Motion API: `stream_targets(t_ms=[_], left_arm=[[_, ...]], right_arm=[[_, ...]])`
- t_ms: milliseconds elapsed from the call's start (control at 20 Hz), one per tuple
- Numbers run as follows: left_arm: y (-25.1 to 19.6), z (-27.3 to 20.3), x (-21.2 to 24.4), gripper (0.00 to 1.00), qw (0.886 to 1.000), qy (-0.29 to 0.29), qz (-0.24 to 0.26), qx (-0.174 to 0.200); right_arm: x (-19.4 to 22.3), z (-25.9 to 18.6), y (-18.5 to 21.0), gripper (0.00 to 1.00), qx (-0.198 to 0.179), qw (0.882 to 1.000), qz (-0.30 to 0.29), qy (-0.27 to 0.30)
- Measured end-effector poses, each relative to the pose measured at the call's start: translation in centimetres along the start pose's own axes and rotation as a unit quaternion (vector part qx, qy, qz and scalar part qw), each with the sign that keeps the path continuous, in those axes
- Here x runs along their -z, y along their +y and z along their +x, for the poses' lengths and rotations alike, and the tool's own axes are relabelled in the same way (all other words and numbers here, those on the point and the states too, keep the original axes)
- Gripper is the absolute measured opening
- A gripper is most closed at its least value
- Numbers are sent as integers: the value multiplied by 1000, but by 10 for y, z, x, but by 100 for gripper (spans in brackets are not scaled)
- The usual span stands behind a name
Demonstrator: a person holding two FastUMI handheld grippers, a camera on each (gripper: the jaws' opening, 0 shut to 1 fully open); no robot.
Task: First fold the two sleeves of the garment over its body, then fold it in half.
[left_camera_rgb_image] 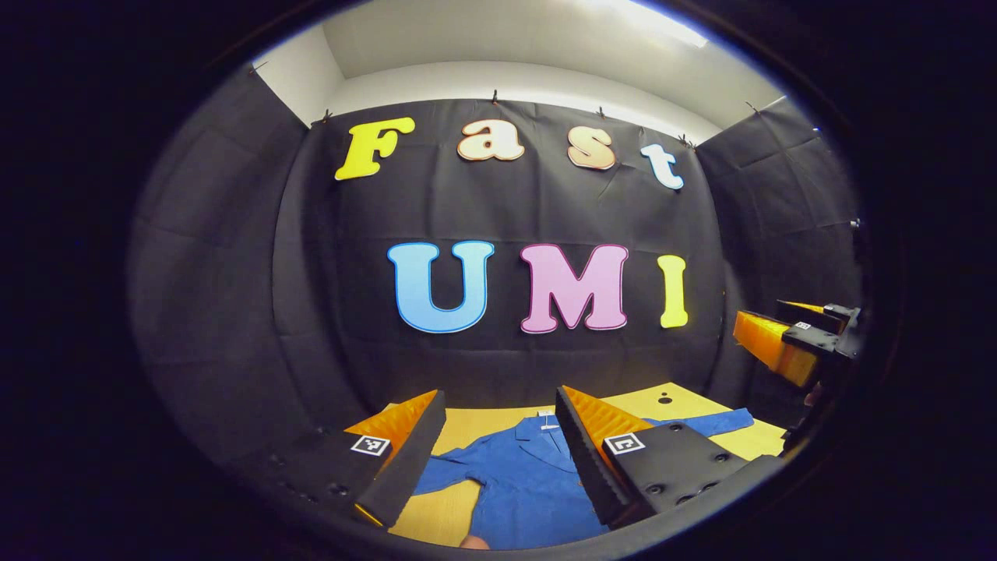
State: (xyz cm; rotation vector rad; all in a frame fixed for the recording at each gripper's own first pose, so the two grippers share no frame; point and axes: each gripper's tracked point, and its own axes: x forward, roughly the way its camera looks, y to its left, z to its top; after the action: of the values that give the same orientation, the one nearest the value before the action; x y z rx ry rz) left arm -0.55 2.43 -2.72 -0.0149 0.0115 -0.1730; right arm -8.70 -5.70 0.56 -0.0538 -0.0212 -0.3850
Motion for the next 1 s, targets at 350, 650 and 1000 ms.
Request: stream_targets(t_ms=[350, 650, 1000], left_arm=[[-4, 27, 15, 82, 999, 28, -12, -15], [-19, 58, 14, 82, 999, 37, -16, -2], [-28, 84, 13, 82, 999, 43, -10, 1]], right_arm=[[26, 32, 0, 88, -17, 1000, 6, 23], [45, 58, -18, 94, -5, 999, 12, 38], [76, 102, -38, 94, 6, 998, 11, 63]])
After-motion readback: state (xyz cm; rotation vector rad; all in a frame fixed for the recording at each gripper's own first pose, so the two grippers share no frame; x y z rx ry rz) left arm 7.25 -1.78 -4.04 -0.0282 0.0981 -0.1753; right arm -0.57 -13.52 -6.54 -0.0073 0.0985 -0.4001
